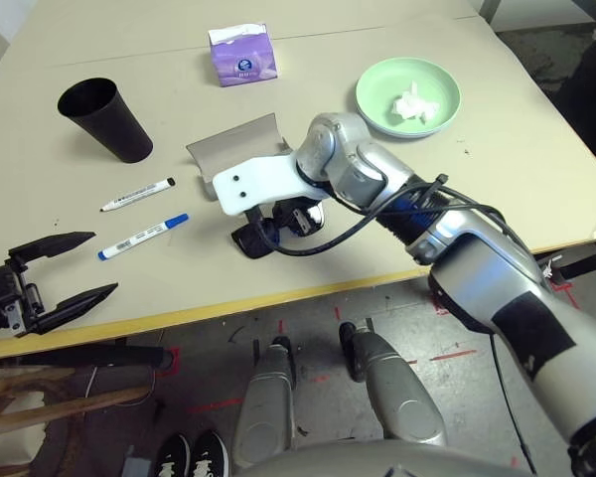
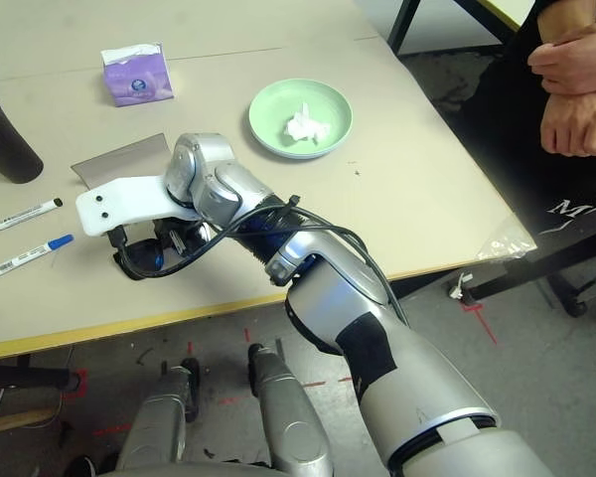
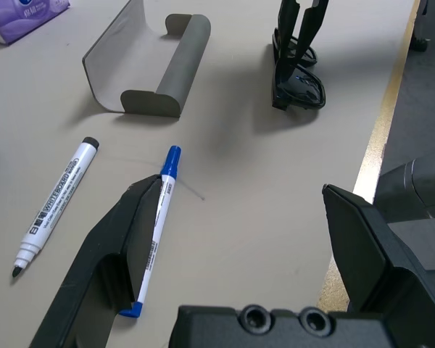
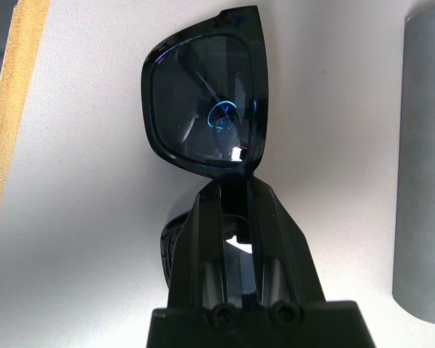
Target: Organize and tidy the items on the table.
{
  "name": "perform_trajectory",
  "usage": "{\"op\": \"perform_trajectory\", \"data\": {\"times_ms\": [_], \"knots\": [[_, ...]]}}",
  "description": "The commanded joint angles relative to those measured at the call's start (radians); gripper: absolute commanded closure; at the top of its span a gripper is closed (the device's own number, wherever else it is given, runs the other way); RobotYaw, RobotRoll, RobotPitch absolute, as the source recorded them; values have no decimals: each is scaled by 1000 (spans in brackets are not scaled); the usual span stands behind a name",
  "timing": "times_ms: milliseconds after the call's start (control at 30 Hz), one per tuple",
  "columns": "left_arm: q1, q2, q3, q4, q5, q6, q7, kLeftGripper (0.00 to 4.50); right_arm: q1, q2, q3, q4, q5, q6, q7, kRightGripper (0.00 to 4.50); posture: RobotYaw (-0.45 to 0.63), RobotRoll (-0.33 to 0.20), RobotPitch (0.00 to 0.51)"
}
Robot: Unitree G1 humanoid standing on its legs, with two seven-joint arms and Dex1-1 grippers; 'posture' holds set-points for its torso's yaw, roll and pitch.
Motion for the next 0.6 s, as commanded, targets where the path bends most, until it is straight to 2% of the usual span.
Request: {"op": "perform_trajectory", "data": {"times_ms": [33,267,600], "knots": [[13,-12,7,-10,-2,7,3,0,21,-2,16,-25,6,14,24,4304,-115,0,249],[-8,-14,-8,-4,4,11,9,0,-14,-30,2,-21,10,10,49,4307,-129,0,252],[-26,-19,-18,-51,8,47,52,0,-233,-7,-80,218,28,-121,-50,4346,-131,0,248]]}}
